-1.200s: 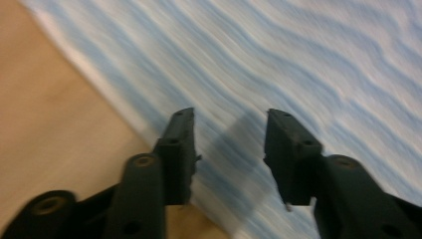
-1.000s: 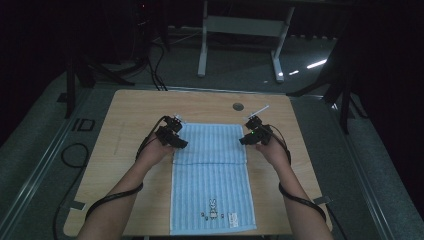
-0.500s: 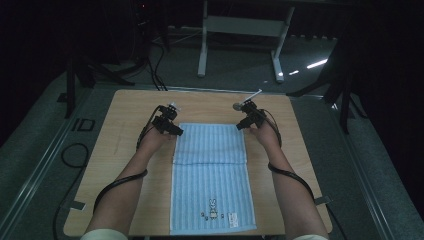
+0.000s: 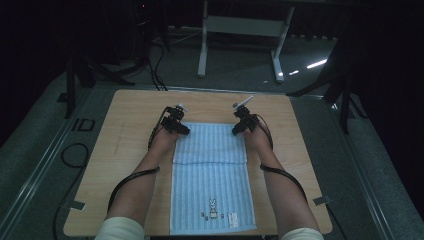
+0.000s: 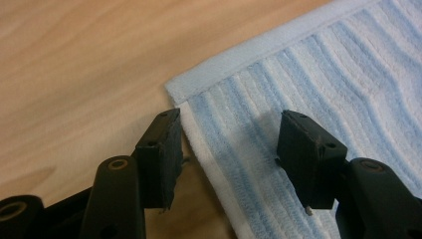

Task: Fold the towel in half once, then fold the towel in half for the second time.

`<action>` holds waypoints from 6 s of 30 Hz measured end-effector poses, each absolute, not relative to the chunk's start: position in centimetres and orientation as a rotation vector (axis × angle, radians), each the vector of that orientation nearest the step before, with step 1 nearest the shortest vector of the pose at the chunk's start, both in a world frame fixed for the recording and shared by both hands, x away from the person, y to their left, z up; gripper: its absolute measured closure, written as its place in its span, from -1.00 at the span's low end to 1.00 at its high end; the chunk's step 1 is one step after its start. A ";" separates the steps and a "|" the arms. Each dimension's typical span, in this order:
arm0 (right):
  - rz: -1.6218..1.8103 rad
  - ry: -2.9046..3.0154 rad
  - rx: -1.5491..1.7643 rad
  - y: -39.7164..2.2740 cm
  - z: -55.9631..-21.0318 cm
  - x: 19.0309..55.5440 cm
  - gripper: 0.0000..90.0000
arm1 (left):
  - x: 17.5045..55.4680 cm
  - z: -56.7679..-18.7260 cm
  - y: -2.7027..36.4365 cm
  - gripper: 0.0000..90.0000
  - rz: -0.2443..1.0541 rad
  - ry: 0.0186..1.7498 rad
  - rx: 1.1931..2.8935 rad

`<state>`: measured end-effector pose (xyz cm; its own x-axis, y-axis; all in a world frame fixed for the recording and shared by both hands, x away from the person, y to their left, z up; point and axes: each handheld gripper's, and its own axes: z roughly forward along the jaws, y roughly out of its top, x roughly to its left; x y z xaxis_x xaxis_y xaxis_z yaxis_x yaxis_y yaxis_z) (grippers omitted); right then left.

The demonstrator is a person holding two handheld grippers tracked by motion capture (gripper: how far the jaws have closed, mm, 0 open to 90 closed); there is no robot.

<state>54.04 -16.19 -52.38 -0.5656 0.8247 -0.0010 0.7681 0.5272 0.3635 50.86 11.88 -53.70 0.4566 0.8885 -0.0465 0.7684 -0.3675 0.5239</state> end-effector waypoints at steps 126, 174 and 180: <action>0.981 2.742 1.050 -22.6 -51.7 32.4 0.80 | 32.7 -53.0 12.3 0.45 0.032 0.893 2.395; 0.962 2.668 1.054 -25.2 -50.1 32.1 0.23 | 30.8 -50.9 16.4 -0.15 0.127 0.984 2.317; 0.963 2.661 1.062 -24.8 -49.6 34.2 0.20 | 33.2 -50.5 16.7 -0.18 0.155 1.004 2.297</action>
<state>34.25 -24.82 -49.58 -0.7470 0.6541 0.1189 0.5787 0.5518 0.6005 33.18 16.68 -50.53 0.7042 0.6974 -0.1331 0.6245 -0.5193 0.5833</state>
